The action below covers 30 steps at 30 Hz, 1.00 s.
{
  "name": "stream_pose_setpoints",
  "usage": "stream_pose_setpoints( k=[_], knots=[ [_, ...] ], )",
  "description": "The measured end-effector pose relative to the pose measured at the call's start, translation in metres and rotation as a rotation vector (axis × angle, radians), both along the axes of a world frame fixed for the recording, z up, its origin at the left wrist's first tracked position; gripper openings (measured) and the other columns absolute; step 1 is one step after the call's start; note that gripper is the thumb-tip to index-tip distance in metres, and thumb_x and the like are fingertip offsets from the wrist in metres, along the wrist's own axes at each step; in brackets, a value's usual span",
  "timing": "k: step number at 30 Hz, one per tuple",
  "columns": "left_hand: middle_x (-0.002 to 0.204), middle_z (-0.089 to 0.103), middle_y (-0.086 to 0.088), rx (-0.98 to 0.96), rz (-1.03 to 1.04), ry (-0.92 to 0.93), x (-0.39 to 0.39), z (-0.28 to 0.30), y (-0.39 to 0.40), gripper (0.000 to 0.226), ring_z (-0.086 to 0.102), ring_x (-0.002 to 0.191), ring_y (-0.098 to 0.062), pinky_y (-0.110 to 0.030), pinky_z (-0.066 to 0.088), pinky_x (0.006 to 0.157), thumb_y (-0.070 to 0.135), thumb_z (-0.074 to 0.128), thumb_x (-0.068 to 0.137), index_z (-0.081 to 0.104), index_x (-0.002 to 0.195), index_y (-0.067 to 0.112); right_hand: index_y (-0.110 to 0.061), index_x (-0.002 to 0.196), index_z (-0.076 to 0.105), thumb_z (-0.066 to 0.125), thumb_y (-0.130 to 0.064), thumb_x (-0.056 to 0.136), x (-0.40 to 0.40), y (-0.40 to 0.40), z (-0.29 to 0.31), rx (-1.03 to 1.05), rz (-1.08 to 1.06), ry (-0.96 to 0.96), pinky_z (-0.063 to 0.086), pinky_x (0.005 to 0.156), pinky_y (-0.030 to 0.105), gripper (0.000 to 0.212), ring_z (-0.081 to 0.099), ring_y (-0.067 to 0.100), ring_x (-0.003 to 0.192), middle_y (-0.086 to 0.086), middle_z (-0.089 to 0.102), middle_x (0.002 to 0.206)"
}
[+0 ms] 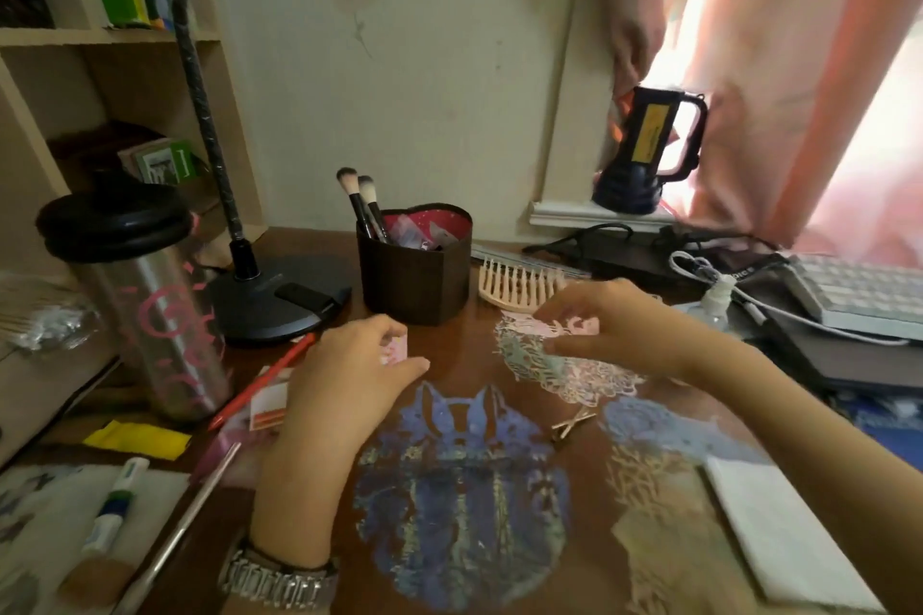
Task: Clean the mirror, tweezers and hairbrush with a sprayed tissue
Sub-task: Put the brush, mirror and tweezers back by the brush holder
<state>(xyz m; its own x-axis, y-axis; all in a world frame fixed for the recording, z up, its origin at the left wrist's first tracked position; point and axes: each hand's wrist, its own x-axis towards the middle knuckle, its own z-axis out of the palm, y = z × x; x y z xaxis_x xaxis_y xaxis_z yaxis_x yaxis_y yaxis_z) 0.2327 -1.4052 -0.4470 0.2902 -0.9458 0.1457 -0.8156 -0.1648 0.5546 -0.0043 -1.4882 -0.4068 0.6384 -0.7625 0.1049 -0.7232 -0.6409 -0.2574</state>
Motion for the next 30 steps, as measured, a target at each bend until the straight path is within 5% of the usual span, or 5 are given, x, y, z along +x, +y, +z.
stream_pose_setpoints(
  k=[11,20,30],
  knots=[
    [0.106,0.061,0.015,0.007,-0.36,-0.128,-0.094,-0.031,-0.006,0.034,0.055,0.098,-0.007,-0.024,0.044,0.078,0.057,0.064,0.075,0.065,0.1,0.033,-0.024,0.115,0.063,0.067,-0.027,0.084,-0.056,0.031,-0.043,0.058,-0.057,0.006,0.042,0.092,0.016,0.032,0.057,0.003,0.103,-0.01,0.063,0.118],
    [0.104,0.058,0.017,-0.036,-0.396,-0.199,-0.104,-0.051,-0.012,0.035,0.048,0.102,-0.004,-0.023,0.039,0.081,0.059,0.061,0.075,0.064,0.099,0.033,-0.025,0.118,0.06,0.062,-0.029,0.086,-0.058,0.023,-0.082,0.041,-0.038,-0.027,0.043,0.097,0.035,0.033,0.05,0.012,0.113,-0.007,0.054,0.122],
    [0.107,0.059,0.015,-0.119,-0.325,-0.24,-0.095,-0.054,-0.024,0.028,0.05,0.102,-0.008,-0.029,0.042,0.088,0.05,0.062,0.08,0.062,0.101,0.032,-0.03,0.102,0.061,0.063,-0.049,0.08,-0.065,0.031,-0.086,0.107,0.022,-0.051,0.041,0.098,0.032,0.029,0.042,0.007,0.115,-0.011,0.047,0.123]
  ],
)
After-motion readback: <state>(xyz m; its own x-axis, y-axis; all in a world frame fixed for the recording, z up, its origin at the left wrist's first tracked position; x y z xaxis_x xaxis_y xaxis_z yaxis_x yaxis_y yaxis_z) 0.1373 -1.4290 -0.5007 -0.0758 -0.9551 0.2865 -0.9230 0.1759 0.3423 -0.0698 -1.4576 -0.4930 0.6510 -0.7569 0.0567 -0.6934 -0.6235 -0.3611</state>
